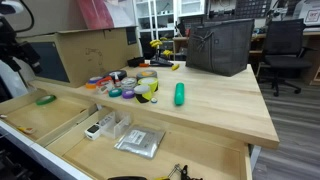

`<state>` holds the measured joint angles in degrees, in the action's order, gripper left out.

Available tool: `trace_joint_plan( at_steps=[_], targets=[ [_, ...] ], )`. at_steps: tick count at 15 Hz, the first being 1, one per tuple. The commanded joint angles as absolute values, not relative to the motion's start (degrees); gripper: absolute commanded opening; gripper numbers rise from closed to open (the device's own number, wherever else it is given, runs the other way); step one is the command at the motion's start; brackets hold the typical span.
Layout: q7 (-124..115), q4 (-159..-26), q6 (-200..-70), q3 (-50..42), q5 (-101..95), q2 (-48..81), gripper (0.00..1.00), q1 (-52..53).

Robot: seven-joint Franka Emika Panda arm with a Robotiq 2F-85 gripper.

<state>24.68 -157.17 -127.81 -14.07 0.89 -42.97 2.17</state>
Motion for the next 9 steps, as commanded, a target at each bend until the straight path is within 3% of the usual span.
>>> trace_joint_plan(
  at_steps=[1,9],
  targets=[
    [24.86,-157.04,-127.62,-13.73,1.18,-42.93,1.00,1.85],
    [33.33,-147.77,-122.22,-18.76,-2.47,-36.30,1.00,0.99]
  ],
)
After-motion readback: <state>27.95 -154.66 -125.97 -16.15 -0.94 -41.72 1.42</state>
